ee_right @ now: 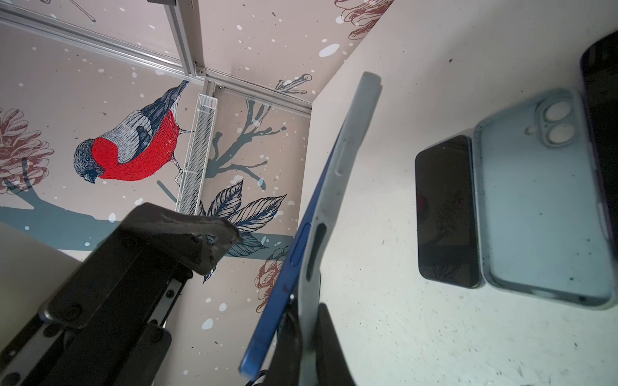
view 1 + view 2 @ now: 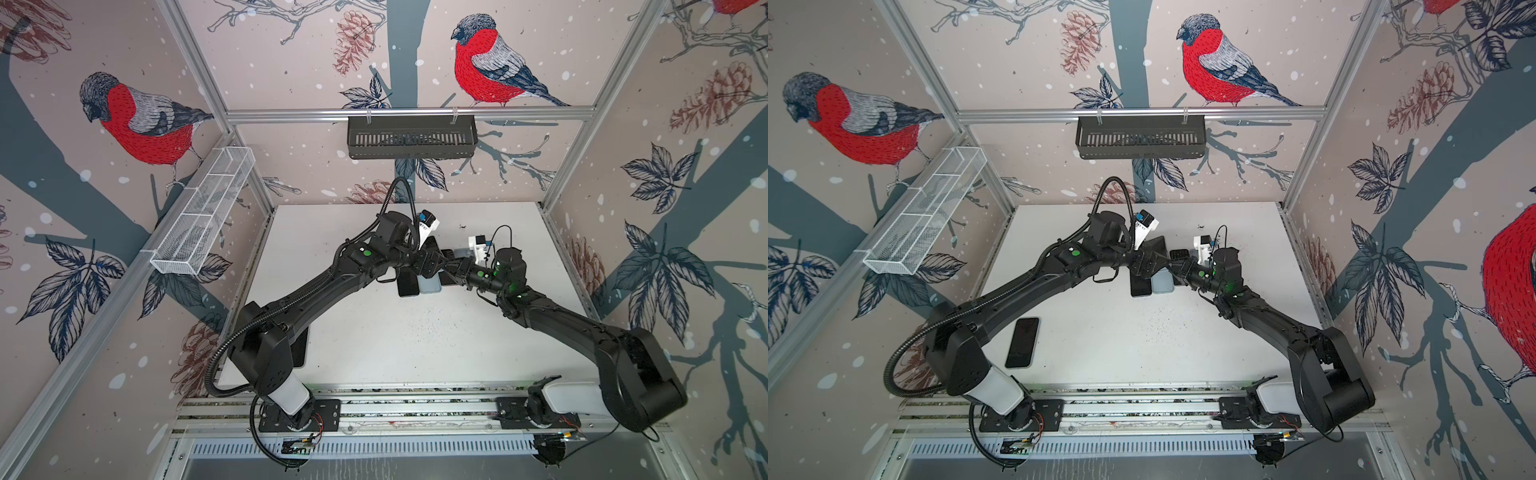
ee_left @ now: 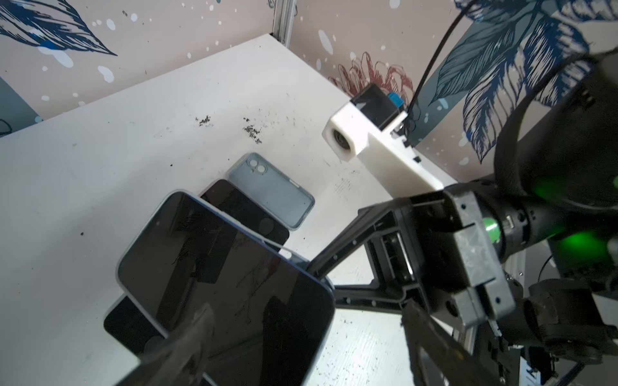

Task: Take the phone out of the phone case
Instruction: 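Lower both grippers toward the table, holding the phone and its case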

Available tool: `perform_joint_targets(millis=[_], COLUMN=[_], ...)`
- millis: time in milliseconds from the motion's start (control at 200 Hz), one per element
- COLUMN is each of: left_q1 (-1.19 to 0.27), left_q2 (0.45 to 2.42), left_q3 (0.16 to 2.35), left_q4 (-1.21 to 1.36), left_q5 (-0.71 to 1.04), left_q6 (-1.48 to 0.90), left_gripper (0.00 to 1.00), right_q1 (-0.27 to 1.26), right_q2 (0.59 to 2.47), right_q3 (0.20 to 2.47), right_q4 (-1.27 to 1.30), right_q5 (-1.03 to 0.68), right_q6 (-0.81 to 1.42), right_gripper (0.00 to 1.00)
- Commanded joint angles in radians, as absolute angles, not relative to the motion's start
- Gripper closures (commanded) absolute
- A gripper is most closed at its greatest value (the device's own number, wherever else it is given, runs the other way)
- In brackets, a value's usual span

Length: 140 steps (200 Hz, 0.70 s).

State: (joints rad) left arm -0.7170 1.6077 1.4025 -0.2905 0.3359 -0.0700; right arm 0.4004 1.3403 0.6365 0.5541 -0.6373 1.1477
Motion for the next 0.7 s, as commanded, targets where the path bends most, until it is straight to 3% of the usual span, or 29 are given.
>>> perform_joint_targets(millis=[0, 695], left_q1=[-0.731, -0.796], left_q2=[1.617, 1.654], left_q3=[1.416, 1.428], left_q4=[-0.342, -0.36], left_q5=[0.275, 0.001], left_q6=[0.007, 0.046], left_gripper=[0.13, 0.3], right_q1=[0.401, 0.423], right_q2=[1.335, 1.317], right_q3=[0.639, 0.621], right_q4=[0.604, 0.629], right_q5=[-0.658, -0.657], right_q6=[1.151, 1.179], right_gripper=[1.0, 1.0])
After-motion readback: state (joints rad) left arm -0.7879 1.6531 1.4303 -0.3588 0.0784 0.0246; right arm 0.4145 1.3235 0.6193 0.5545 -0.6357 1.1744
